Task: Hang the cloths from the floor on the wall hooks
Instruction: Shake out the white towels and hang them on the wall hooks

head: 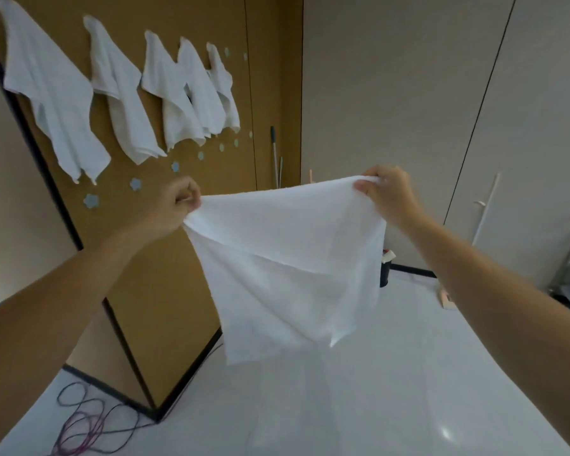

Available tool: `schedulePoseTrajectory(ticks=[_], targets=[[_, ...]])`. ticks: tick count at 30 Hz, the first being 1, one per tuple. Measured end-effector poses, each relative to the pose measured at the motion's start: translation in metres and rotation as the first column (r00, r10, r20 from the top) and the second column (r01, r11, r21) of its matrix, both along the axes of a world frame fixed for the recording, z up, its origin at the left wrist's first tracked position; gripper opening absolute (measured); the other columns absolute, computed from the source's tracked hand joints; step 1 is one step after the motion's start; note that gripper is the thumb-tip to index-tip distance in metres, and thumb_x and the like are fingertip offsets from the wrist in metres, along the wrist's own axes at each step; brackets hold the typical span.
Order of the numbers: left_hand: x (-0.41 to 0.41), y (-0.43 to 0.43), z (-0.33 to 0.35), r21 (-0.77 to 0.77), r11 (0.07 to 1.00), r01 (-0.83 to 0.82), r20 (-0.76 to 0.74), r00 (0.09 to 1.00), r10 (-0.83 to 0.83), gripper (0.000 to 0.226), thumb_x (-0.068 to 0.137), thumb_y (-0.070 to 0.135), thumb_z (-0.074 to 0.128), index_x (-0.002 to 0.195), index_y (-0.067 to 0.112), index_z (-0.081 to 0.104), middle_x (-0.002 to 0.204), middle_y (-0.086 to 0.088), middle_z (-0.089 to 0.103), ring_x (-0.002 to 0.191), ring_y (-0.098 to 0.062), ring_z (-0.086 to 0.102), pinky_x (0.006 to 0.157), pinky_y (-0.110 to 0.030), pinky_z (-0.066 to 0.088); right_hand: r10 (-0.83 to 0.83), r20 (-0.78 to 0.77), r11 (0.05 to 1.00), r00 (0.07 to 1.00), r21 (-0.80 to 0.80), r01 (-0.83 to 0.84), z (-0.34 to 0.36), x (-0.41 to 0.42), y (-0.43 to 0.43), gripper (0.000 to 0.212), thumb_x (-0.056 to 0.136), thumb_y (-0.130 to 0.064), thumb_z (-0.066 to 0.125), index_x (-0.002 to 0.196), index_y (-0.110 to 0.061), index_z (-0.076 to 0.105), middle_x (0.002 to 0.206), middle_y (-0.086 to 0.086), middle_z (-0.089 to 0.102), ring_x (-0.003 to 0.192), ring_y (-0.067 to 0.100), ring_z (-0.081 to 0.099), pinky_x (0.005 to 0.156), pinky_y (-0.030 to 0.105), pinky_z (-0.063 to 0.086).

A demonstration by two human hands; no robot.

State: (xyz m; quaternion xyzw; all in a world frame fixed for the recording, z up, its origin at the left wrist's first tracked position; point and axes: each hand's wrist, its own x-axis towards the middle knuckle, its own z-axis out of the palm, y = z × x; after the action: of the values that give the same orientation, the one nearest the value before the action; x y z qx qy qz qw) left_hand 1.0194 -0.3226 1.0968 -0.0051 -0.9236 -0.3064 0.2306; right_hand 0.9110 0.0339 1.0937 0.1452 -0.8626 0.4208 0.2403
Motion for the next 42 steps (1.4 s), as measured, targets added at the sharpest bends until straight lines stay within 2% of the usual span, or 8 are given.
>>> schedulePoseTrajectory(ticks=[2, 6, 17, 22, 26, 29, 35, 42], targets=[[-0.037, -0.006, -0.003, 0.007, 0.999, 0.032, 0.001, 0.999, -0.032, 0.022, 0.094, -0.005, 0.048, 0.083, 0.005, 0.064, 0.082, -0.002, 0.058, 0.070, 0.012, 0.051, 0.064, 0.001, 0.034, -0.009, -0.015, 1.000, 1.000, -0.005, 0.009, 0.000, -0.034, -0.008, 0.017, 0.087, -0.019, 0.068, 0.097, -0.005, 0.069, 0.087, 0.010, 0.060, 0.082, 0.024, 0.055, 0.072, 0.033, 0.042], [-0.115, -0.024, 0.005, 0.042, 0.995, 0.094, 0.010, 0.995, -0.094, 0.027, 0.098, -0.003, 0.045, 0.103, 0.004, 0.071, 0.102, -0.002, 0.063, 0.089, -0.007, 0.051, 0.068, 0.007, 0.031, -0.025, -0.015, 1.000, 1.000, -0.002, 0.025, 0.012, -0.105, -0.026, 0.016, 0.088, -0.019, 0.068, 0.097, -0.005, 0.069, 0.085, 0.005, 0.057, 0.080, 0.020, 0.052, 0.072, 0.032, 0.042], [-0.312, -0.068, 0.006, 0.021, 0.993, 0.112, 0.040, 0.993, -0.113, 0.041, 0.100, 0.005, 0.044, 0.089, 0.035, 0.069, 0.130, 0.002, 0.058, 0.115, -0.017, 0.051, 0.096, -0.024, 0.036, -0.066, -0.038, 0.997, 0.997, 0.038, 0.067, 0.009, -0.269, -0.057, 0.016, 0.088, -0.022, 0.070, 0.096, -0.008, 0.070, 0.086, 0.005, 0.060, 0.081, 0.020, 0.055, 0.070, 0.029, 0.040], [-0.384, -0.058, 0.000, 0.011, 1.000, 0.007, 0.000, 1.000, -0.007, 0.041, 0.099, 0.002, 0.041, 0.088, 0.028, 0.070, 0.125, 0.001, 0.059, 0.113, -0.019, 0.052, 0.096, -0.025, 0.037, -0.047, -0.073, 0.998, 0.996, 0.029, 0.049, 0.000, -0.349, -0.056, 0.017, 0.089, -0.023, 0.070, 0.097, -0.008, 0.070, 0.086, 0.002, 0.060, 0.082, 0.019, 0.054, 0.069, 0.026, 0.037], [-0.446, -0.040, 0.003, 0.089, 0.994, -0.065, -0.023, 0.997, 0.068, 0.023, 0.097, 0.015, 0.051, 0.087, 0.023, 0.070, 0.089, 0.005, 0.061, 0.078, -0.012, 0.053, 0.069, -0.023, 0.040, -0.014, -0.081, 1.000, 0.997, 0.025, 0.016, -0.003, -0.427, -0.049, 0.020, 0.090, -0.025, 0.068, 0.099, -0.007, 0.069, 0.091, 0.005, 0.059, 0.085, 0.022, 0.056, 0.071, 0.026, 0.037], [-0.493, -0.019, 0.008, 0.098, 0.991, -0.087, -0.046, 0.995, 0.092, 0.013, 0.084, 0.033, 0.073, 0.087, 0.021, 0.068, 0.098, 0.007, 0.060, 0.096, -0.012, 0.053, 0.082, -0.028, 0.039, -0.011, -0.105, 1.000, 0.994, 0.007, 0.012, -0.002, -0.487, -0.042, 0.021, 0.090, -0.027, 0.068, 0.101, -0.009, 0.069, 0.097, 0.006, 0.051, 0.095, 0.020, 0.048, 0.076, 0.024, 0.033], [-0.586, 0.015, 0.031, -0.127, 0.976, -0.177, -0.099, 0.981, 0.165, 0.027, 0.078, 0.022, 0.079, 0.071, 0.023, 0.053, 0.086, -0.001, 0.058, 0.082, -0.020, 0.055, 0.070, -0.030, 0.041, -0.009, -0.208, 0.998, 0.978, 0.057, 0.022, 0.011, -0.599, -0.017, 0.025, 0.087, -0.029, 0.072, 0.100, -0.008, 0.072, 0.126, 0.011, 0.042, 0.119, 0.027, 0.039, 0.101, 0.034, 0.039], [-0.682, 0.035, 0.032, -0.394, 0.916, -0.075, -0.023, 0.997, 0.071, 0.038, 0.089, 0.005, 0.064, 0.079, 0.041, 0.061, 0.091, 0.006, 0.047, 0.093, -0.020, 0.051, 0.082, -0.027, 0.039, 0.160, -0.083, 0.980, 0.984, 0.130, -0.148, 0.019, -0.698, -0.012, 0.012, 0.101, -0.024, 0.050, 0.099, -0.013, 0.056, 0.101, 0.007, 0.059, 0.088, 0.023, 0.055, 0.071, 0.029, 0.040]])
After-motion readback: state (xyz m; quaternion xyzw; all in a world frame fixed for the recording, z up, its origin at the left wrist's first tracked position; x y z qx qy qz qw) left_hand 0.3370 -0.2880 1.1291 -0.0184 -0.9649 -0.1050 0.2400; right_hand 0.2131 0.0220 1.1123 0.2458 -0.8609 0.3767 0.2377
